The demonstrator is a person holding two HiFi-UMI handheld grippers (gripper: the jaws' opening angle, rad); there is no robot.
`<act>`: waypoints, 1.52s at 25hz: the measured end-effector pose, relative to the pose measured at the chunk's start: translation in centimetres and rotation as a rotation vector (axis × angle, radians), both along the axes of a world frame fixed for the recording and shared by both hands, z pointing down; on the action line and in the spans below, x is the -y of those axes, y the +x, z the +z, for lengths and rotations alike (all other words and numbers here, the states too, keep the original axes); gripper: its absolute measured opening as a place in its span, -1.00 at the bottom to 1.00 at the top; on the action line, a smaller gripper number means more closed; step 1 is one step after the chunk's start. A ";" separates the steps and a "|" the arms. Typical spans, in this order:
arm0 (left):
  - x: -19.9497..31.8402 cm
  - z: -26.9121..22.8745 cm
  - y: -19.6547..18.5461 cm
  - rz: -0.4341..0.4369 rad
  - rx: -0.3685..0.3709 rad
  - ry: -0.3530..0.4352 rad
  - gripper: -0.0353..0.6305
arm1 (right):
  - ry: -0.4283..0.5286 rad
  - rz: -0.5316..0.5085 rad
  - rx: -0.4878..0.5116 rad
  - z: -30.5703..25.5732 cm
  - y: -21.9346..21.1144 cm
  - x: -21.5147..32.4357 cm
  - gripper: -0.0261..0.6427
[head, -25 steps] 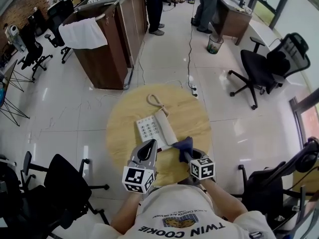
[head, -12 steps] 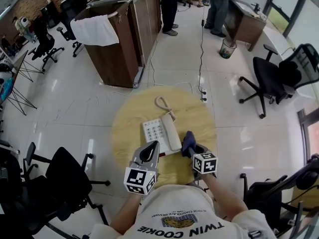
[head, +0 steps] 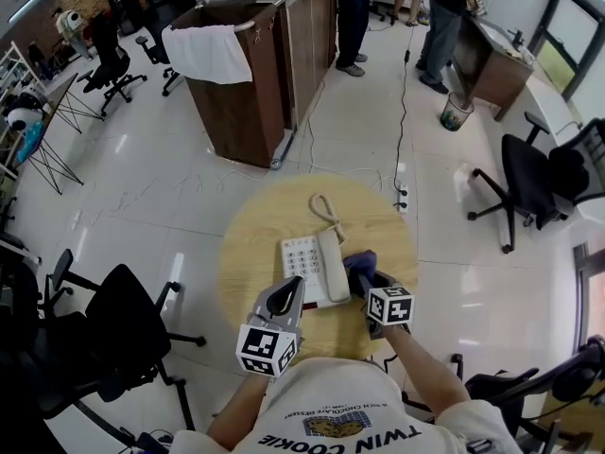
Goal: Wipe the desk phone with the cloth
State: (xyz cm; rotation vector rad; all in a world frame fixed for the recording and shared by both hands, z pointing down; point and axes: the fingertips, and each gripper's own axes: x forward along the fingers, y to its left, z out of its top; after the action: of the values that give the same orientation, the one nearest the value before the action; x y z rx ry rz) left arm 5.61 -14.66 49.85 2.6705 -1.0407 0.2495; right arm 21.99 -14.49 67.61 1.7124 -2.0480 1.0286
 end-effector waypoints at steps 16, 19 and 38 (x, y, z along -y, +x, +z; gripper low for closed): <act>-0.2 0.3 -0.5 -0.078 0.015 -0.018 -0.92 | 0.068 -0.132 -0.108 -2.1 0.7 12.3 -0.73; -0.1 0.4 -0.9 -0.101 0.019 -0.022 -0.92 | 0.078 -0.166 -0.147 -2.6 0.6 14.6 -0.73; 0.1 0.9 -5.0 -0.213 -0.001 -0.043 -0.92 | 0.023 -0.547 -0.343 -3.1 -10.0 19.8 -0.73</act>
State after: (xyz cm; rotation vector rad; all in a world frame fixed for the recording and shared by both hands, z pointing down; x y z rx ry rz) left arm 0.58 -14.78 50.79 2.4960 -1.2920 0.2250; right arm 11.95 -34.26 64.46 1.1260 -2.1123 0.5001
